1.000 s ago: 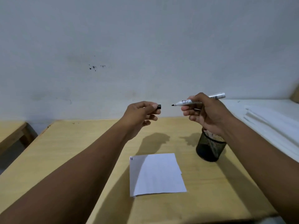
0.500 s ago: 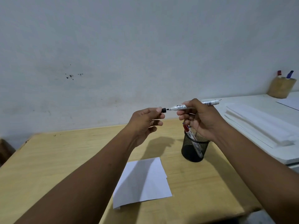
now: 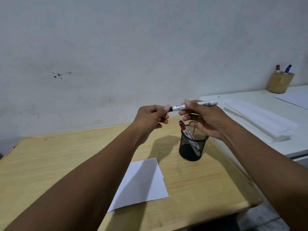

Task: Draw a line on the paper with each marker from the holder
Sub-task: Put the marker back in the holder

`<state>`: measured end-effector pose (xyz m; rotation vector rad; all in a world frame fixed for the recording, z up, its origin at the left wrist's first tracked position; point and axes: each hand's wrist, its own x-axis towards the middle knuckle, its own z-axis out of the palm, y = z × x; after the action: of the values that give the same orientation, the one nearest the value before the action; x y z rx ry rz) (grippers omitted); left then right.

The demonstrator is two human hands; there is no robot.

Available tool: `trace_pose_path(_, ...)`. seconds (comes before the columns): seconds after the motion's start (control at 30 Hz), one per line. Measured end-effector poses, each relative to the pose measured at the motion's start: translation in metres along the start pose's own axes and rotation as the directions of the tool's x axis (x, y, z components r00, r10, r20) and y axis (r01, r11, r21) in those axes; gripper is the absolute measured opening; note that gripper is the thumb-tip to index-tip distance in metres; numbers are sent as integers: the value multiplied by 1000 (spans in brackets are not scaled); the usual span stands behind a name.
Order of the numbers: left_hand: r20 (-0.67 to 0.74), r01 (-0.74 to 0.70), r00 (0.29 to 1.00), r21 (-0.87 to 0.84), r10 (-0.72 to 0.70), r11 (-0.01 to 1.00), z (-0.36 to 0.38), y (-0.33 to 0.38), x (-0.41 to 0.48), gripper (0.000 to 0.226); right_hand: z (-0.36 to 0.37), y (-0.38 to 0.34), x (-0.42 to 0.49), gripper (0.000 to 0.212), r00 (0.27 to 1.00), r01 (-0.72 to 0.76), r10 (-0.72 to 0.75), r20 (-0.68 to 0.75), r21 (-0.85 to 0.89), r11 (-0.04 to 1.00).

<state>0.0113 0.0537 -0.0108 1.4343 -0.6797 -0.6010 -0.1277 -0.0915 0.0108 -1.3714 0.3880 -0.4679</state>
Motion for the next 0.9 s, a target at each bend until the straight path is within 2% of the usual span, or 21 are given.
trace_pose_path(0.1,-33,-61,997,141,67,988,1,-1,2,22,-25,-8,2,53,993,-24,14,-115,-87,996)
trace_pose_path(0.2,-40,-103,992,259,117,960,1,2,6,20,-54,-15,4,52,952,-71,-39,-304,-341,938)
trace_pose_path(0.3,4,-167,983,426,183,889,7,3,12,16,-68,-11,1,45,938,-96,-118,-326,-570,816)
trace_pose_path(0.37,52,-228,969,558,240,798,15,3,14,15,-69,-7,-1,42,941,-104,-115,-319,-594,797)
trace_pose_path(0.43,96,-265,960,618,263,740,25,4,15,13,-68,-5,-2,38,945,-114,-102,-312,-604,789)
trace_pose_path(0.53,121,-257,964,636,235,728,38,4,16,17,-63,-1,0,34,950,-108,-101,-296,-616,781)
trace_pose_path(0.7,157,-220,975,680,155,699,50,-2,18,41,-57,0,3,28,956,-78,-119,-268,-626,776)
trace_pose_path(0.83,104,-169,985,705,136,688,52,-7,22,36,-54,1,5,26,962,-44,-138,-237,-631,775)
trace_pose_path(0.9,51,-104,994,680,94,726,53,-10,24,32,-53,1,6,25,964,-34,-141,-226,-629,776)
